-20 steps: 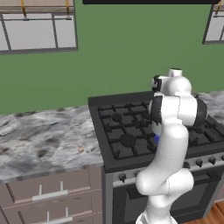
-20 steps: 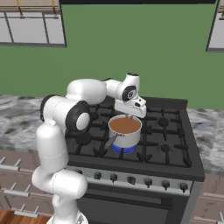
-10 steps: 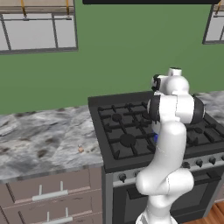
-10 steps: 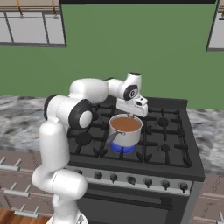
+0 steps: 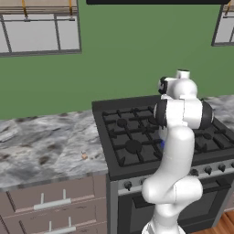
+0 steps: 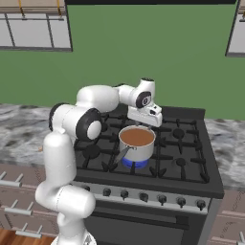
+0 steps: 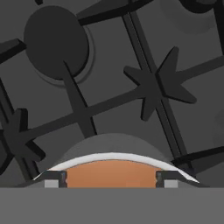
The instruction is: Pick up the sugar cube(s) and place them in the saucepan with hot chocolate.
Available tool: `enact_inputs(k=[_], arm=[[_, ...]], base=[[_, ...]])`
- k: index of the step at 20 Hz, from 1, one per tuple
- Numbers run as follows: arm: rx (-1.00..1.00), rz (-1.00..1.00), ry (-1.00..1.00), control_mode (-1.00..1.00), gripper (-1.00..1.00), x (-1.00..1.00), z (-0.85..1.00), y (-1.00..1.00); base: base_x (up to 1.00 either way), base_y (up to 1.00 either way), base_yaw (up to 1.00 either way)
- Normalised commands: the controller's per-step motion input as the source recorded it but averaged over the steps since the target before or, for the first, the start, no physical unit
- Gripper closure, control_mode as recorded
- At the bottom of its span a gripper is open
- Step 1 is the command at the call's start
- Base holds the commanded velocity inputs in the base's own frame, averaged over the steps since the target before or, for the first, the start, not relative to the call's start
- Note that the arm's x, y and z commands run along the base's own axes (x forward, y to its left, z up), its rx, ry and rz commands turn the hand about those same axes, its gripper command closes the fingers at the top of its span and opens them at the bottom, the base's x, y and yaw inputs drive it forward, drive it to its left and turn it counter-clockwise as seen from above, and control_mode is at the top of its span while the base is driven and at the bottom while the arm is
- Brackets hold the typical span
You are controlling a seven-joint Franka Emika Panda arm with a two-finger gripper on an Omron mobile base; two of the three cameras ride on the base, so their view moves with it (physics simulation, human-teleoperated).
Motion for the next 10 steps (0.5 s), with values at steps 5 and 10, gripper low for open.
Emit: enact_inputs(k=[5,10], arm=[[0.0,0.0,0.0,-1.0,-1.0,0.0,0.0,0.0],[0.0,0.0,0.0,-1.0,-1.0,-0.05,0.0,0.0]], base=[[0.0,0.0,0.0],[0.0,0.0,0.0]])
